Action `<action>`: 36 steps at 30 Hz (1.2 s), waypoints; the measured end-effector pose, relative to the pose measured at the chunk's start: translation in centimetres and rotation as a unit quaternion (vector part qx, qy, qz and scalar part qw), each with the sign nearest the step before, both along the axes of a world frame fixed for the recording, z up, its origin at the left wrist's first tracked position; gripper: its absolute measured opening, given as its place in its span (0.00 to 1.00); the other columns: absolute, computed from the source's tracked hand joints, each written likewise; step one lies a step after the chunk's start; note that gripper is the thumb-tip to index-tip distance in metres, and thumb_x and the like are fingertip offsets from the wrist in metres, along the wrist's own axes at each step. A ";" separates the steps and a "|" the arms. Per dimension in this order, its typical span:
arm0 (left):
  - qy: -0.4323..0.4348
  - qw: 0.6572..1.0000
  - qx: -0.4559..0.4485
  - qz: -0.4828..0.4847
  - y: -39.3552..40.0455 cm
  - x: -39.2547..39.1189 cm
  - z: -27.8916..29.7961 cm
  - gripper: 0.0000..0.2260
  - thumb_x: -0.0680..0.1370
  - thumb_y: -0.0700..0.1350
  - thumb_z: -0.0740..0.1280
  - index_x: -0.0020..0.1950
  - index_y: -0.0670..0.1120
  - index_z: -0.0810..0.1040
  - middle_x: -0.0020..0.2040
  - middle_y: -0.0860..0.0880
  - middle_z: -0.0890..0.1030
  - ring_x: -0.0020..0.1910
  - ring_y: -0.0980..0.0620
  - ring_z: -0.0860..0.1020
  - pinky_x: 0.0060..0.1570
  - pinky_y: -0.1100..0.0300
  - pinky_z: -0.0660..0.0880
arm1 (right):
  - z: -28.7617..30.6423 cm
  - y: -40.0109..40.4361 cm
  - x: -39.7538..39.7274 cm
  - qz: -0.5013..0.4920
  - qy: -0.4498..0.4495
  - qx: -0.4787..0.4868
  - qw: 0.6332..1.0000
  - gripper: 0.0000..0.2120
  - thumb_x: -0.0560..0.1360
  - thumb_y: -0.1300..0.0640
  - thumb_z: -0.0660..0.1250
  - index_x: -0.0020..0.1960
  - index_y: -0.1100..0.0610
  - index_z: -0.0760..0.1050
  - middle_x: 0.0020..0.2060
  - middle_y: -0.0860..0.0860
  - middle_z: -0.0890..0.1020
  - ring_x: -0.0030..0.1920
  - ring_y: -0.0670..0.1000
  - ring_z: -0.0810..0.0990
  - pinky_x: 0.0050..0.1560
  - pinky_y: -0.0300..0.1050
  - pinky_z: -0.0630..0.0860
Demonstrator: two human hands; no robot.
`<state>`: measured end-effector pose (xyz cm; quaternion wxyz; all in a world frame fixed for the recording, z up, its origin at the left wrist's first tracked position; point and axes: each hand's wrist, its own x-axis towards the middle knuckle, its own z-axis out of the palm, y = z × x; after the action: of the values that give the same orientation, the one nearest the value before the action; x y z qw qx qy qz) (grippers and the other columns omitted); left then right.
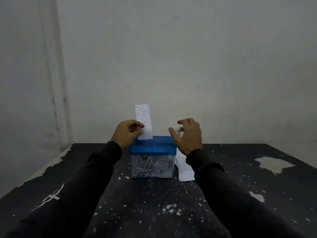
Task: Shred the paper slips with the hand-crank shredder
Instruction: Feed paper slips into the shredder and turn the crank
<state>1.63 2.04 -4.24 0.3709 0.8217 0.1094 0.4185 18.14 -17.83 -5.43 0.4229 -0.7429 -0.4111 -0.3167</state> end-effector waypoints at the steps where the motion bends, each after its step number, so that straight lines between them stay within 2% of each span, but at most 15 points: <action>1: 0.004 1.000 0.005 0.002 0.1 0.0 -0.1 0.06 0.77 0.37 0.73 0.51 0.46 0.84 0.51 0.48 0.85 0.50 0.50 0.83 0.52 0.64 0.80 | -0.5 -0.3 0.0 -0.001 -0.001 -0.024 1.000 0.27 0.75 0.36 0.69 0.61 0.58 0.77 0.57 0.53 0.77 0.57 0.54 0.73 0.56 0.53 0.74; 5: 0.020 0.999 0.033 0.002 0.1 0.1 -0.3 0.06 0.77 0.37 0.74 0.49 0.48 0.84 0.49 0.49 0.85 0.47 0.50 0.83 0.50 0.62 0.80 | -1.6 -0.8 -0.6 0.000 0.012 -0.103 0.995 0.49 0.67 0.20 0.60 0.70 0.59 0.70 0.65 0.53 0.73 0.64 0.55 0.72 0.64 0.55 0.73; 8: 0.022 0.999 0.046 0.004 0.1 0.2 -0.5 0.07 0.76 0.37 0.74 0.48 0.49 0.84 0.46 0.49 0.85 0.44 0.51 0.83 0.48 0.63 0.80 | -1.7 -0.8 -1.0 -0.003 0.036 -0.153 0.988 0.61 0.61 0.15 0.55 0.76 0.59 0.63 0.73 0.55 0.68 0.71 0.57 0.67 0.72 0.56 0.68; 10: 0.020 0.999 0.050 0.004 0.0 0.2 -0.6 0.08 0.77 0.36 0.74 0.48 0.49 0.84 0.45 0.50 0.85 0.43 0.55 0.82 0.46 0.66 0.78 | -1.5 -0.8 -1.0 0.003 0.053 -0.186 0.981 0.62 0.61 0.15 0.57 0.78 0.60 0.60 0.75 0.56 0.66 0.73 0.58 0.66 0.73 0.56 0.66; 12: 0.020 0.998 0.055 0.004 0.0 0.1 -0.6 0.08 0.77 0.36 0.74 0.48 0.49 0.84 0.46 0.51 0.85 0.43 0.58 0.82 0.46 0.69 0.77 | -1.0 -0.9 -0.9 0.013 0.068 -0.209 0.976 0.60 0.62 0.17 0.61 0.77 0.60 0.61 0.73 0.56 0.68 0.70 0.58 0.69 0.70 0.54 0.69; 14: 0.021 0.998 0.059 0.004 0.0 0.0 -0.6 0.07 0.76 0.36 0.74 0.48 0.48 0.84 0.46 0.50 0.85 0.43 0.57 0.82 0.46 0.69 0.78 | -0.4 -1.0 -0.8 0.026 0.100 -0.236 0.966 0.59 0.61 0.18 0.63 0.76 0.60 0.61 0.72 0.56 0.68 0.69 0.57 0.70 0.69 0.53 0.70; 20: 0.031 0.998 0.051 -0.001 -0.2 -0.2 -0.8 0.08 0.76 0.35 0.74 0.48 0.48 0.83 0.47 0.50 0.85 0.46 0.53 0.83 0.49 0.59 0.82 | 0.4 -0.3 -0.1 0.060 0.244 -0.288 0.924 0.63 0.58 0.18 0.66 0.78 0.61 0.61 0.74 0.59 0.69 0.67 0.58 0.74 0.62 0.50 0.73; 22: 0.030 0.999 0.038 0.003 -0.3 -0.2 -0.8 0.10 0.75 0.36 0.75 0.52 0.47 0.81 0.44 0.51 0.85 0.44 0.54 0.83 0.46 0.56 0.81 | 0.4 -0.2 -0.1 0.069 0.288 -0.287 0.911 0.64 0.57 0.18 0.66 0.78 0.60 0.60 0.74 0.59 0.69 0.66 0.59 0.74 0.60 0.50 0.73; 25: 0.033 0.999 0.030 0.012 -0.6 -0.1 -0.9 0.25 0.73 0.41 0.78 0.66 0.48 0.72 0.42 0.51 0.85 0.43 0.53 0.83 0.45 0.57 0.79 | 0.4 0.0 -0.1 0.061 0.307 -0.296 0.903 0.64 0.54 0.17 0.65 0.76 0.60 0.64 0.71 0.58 0.73 0.61 0.57 0.76 0.54 0.49 0.73; 27: 0.035 0.999 0.015 0.010 -1.2 0.0 -1.1 0.37 0.74 0.44 0.79 0.77 0.50 0.62 0.49 0.52 0.84 0.47 0.53 0.83 0.49 0.61 0.79 | 0.5 0.0 -0.1 0.056 0.314 -0.312 0.895 0.64 0.52 0.15 0.64 0.73 0.59 0.67 0.68 0.57 0.75 0.58 0.55 0.77 0.52 0.49 0.73; 29: 0.040 0.999 0.008 0.022 -1.6 0.3 -1.5 0.42 0.74 0.49 0.78 0.81 0.47 0.58 0.56 0.51 0.82 0.51 0.52 0.82 0.51 0.60 0.78 | 0.6 -0.2 -0.3 0.060 0.323 -0.324 0.887 0.62 0.52 0.15 0.64 0.70 0.59 0.70 0.64 0.56 0.77 0.56 0.55 0.78 0.50 0.48 0.73; 31: 0.053 0.998 0.026 0.039 -1.5 0.7 -2.1 0.34 0.74 0.56 0.77 0.75 0.45 0.70 0.58 0.51 0.82 0.50 0.55 0.81 0.52 0.57 0.80 | 0.9 -0.4 -0.6 0.058 0.328 -0.328 0.884 0.56 0.53 0.16 0.64 0.63 0.59 0.74 0.55 0.55 0.81 0.51 0.54 0.80 0.47 0.47 0.75; 33: 0.060 0.996 0.052 0.050 -1.6 0.9 -2.6 0.25 0.73 0.65 0.74 0.57 0.46 0.82 0.50 0.51 0.85 0.44 0.58 0.81 0.46 0.52 0.81 | 1.0 -0.5 -0.9 0.052 0.331 -0.336 0.880 0.51 0.53 0.16 0.63 0.52 0.60 0.77 0.43 0.54 0.84 0.44 0.54 0.83 0.43 0.46 0.79; 35: 0.053 0.993 0.071 0.074 -1.6 1.1 -3.0 0.26 0.68 0.74 0.70 0.38 0.49 0.79 0.35 0.53 0.81 0.33 0.59 0.78 0.32 0.57 0.74 | 1.0 -0.7 -1.3 0.046 0.341 -0.336 0.877 0.50 0.53 0.15 0.63 0.47 0.61 0.78 0.36 0.56 0.85 0.38 0.54 0.85 0.39 0.45 0.81; 36: 0.052 0.991 0.085 0.091 -1.7 1.3 -3.1 0.28 0.66 0.76 0.69 0.34 0.50 0.77 0.31 0.54 0.78 0.30 0.58 0.76 0.28 0.59 0.71 | 0.8 -0.9 -1.4 0.041 0.345 -0.328 0.878 0.51 0.53 0.15 0.63 0.47 0.62 0.78 0.35 0.57 0.85 0.35 0.53 0.85 0.38 0.46 0.82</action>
<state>2.89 0.31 -7.32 0.2541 0.8574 0.1671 0.4152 16.72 -18.72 -4.62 0.2824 -0.8836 -0.3498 0.1305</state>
